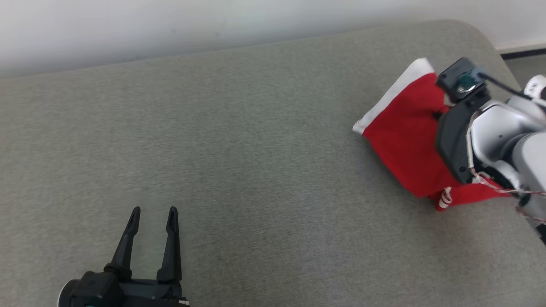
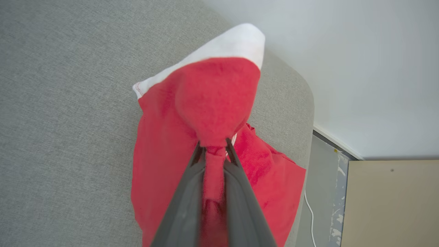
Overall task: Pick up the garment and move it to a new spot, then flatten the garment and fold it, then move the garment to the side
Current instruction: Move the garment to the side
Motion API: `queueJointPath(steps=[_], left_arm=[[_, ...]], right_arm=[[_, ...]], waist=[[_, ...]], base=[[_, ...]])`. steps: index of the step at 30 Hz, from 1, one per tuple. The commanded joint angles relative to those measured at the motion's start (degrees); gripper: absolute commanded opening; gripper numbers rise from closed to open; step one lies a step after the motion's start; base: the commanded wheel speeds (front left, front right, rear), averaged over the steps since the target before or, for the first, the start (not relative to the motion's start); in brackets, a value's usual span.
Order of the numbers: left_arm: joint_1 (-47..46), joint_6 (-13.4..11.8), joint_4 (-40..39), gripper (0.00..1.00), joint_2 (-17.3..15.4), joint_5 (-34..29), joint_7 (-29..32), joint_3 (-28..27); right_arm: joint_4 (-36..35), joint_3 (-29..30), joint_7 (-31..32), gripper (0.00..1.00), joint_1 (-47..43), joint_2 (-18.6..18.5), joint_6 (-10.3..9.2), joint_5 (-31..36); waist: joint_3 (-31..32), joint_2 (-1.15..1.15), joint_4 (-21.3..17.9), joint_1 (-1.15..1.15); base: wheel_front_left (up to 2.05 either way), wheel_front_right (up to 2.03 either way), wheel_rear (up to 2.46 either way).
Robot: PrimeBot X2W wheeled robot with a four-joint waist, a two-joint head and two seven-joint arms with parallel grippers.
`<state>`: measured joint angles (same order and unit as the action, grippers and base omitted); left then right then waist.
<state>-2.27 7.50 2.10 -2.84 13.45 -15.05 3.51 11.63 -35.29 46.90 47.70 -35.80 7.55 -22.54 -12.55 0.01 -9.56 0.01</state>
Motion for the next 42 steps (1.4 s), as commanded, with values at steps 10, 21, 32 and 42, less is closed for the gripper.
queueJointPath(steps=[10,21,32,42], left_arm=[[-3.10,-0.05,-0.62,1.00,-2.22,-1.16,-0.14,1.45],[-5.66,-0.05,-1.66,1.00,-4.81,-1.55,-0.14,3.64],[-6.68,-0.05,-3.44,1.00,-4.11,-3.76,-0.14,3.81],[-2.62,-0.06,-2.56,1.00,-1.94,-3.54,-0.14,0.52]], right_arm=[[6.18,10.16,-7.88,0.00,-2.05,-0.77,-0.16,1.42],[15.38,15.30,-18.13,0.00,-3.15,-1.95,-0.16,8.13],[23.32,21.71,-28.59,1.00,-5.61,-1.45,-0.16,16.44],[19.86,30.43,-41.49,1.00,-11.22,5.78,-0.16,16.47]], waist=[[-6.64,-0.01,-5.71,-0.01],[-11.58,-0.01,-1.33,-0.01],[-11.95,-0.01,1.98,-0.01],[-3.86,-0.01,2.73,-0.01]], base=[[0.00,0.00,0.00],[0.00,0.00,0.00],[0.00,0.00,0.00],[0.00,0.00,0.00]])
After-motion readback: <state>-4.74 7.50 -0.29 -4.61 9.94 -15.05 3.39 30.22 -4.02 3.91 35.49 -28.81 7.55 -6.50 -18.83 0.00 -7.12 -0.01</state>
